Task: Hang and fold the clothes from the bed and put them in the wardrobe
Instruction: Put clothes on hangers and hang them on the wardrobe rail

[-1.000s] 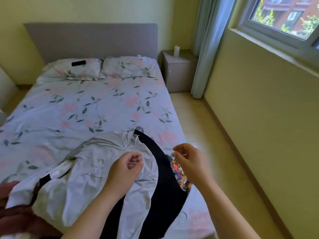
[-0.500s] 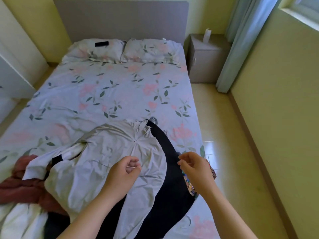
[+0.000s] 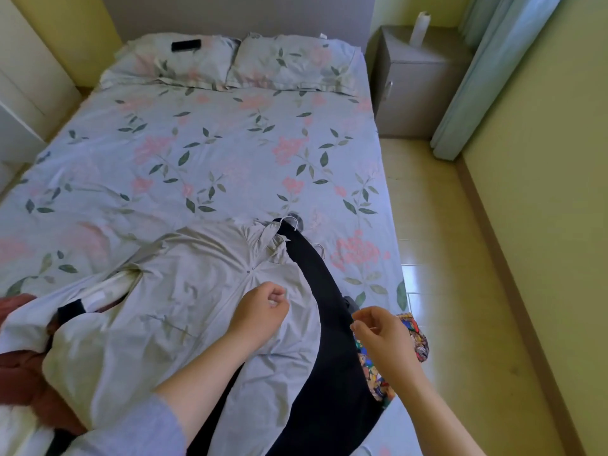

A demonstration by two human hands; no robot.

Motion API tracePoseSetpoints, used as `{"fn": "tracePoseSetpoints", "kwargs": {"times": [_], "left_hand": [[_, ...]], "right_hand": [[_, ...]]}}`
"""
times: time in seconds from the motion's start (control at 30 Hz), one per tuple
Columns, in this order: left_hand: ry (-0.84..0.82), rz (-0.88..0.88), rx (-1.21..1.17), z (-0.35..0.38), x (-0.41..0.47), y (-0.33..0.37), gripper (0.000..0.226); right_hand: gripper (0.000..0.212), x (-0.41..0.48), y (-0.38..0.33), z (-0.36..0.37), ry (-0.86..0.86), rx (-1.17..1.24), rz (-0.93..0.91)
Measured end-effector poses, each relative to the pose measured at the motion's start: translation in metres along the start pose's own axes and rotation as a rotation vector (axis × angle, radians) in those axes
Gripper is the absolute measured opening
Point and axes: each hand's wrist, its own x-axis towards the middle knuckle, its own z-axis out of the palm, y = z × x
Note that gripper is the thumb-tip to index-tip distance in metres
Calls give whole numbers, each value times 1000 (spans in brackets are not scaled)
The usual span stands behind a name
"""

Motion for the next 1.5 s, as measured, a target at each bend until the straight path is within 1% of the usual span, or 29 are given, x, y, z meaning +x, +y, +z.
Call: {"fn": "tracePoseSetpoints", "kwargs": {"times": [0.13,0.27,0.37,0.5,0.53,0.57,0.63,0.7,0.77,0.83,0.87,0.97,1.07,1.13,1.23,1.27,1.33,1.37,1.43,1.47,1.5], "left_hand": [[40,-44,16,18,57,-1,22],[64,-127,48,44,106,-18,25],[88,-198,56,64,139,-29,35],[135,-249,90,88,183,-39,53],[144,-258,105,92,193,-40,53],[158,-263,112,95,203,-43,47],[192,-284,115,101,221,-50,19],[197,-305,150,108,232,-58,25],[170,-350,227,114,238,-67,25],[182,-408,274,118,244,-75,42],[196,-425,282,118,246,-77,45],[210,-431,295,121,254,-86,37],[201,-462,221,126,250,-95,38],[157,-477,122,126,240,-104,36],[108,-471,-109,118,211,-119,19],[109,-457,-141,113,199,-122,19],[156,-436,-234,104,174,-125,20],[199,-428,-306,98,162,-125,16],[335,-416,-395,87,143,-122,6],[399,-410,-408,82,137,-121,7],[438,-406,-404,79,132,-122,14]], "right_hand": [[13,41,1,14,-9,21,-18],[14,80,5,27,-14,49,-12],[14,104,13,34,-6,70,-12],[16,130,33,44,-13,88,2],[17,135,39,48,-18,89,9],[17,141,44,51,-24,89,13],[17,150,53,57,-31,89,21],[16,157,63,60,-29,89,33],[16,162,73,64,-28,82,48],[17,166,80,67,-32,72,56],[17,170,82,70,-36,69,58],[17,180,85,75,-45,71,64],[16,188,89,78,-50,64,73],[15,189,91,79,-59,48,82],[15,190,92,81,-69,26,88],[15,191,91,80,-70,19,87],[15,193,89,80,-75,-2,87],[15,195,88,80,-78,-15,87],[15,197,86,82,-86,-70,87],[15,197,86,84,-94,-114,85],[15,197,86,87,-105,-158,82]]}}
